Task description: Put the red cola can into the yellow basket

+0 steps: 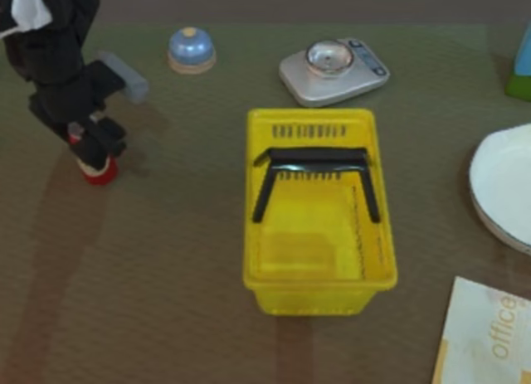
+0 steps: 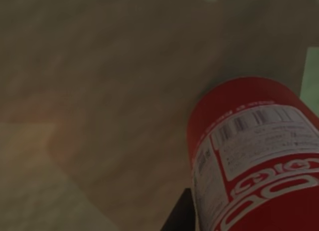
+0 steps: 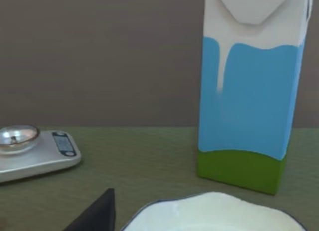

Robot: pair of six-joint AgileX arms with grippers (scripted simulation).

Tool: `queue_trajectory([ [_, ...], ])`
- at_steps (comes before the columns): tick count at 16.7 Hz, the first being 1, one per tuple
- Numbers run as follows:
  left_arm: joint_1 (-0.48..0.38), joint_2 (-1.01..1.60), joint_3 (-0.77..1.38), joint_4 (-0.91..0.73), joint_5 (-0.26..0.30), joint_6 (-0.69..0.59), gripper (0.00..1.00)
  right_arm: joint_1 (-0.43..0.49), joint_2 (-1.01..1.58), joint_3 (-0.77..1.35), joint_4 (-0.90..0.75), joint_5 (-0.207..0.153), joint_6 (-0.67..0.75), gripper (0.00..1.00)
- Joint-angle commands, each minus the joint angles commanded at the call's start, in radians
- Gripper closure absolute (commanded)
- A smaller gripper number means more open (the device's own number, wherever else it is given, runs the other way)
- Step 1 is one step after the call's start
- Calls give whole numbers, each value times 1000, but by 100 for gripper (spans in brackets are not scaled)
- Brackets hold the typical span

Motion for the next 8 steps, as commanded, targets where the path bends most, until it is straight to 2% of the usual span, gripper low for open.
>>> queue_trajectory([
  [2,-2,-2,-3,11,8,-3,100,0,0,0,0,0,0,0],
  [4,-12,-9,-18,64,49,-19,100,0,0,0,0,0,0,0],
  [6,-25,-19,-45,159,119,-51,100,0,0,0,0,0,0,0],
  [8,-41,-31,-84,297,213,-98,100,0,0,0,0,0,0,0],
])
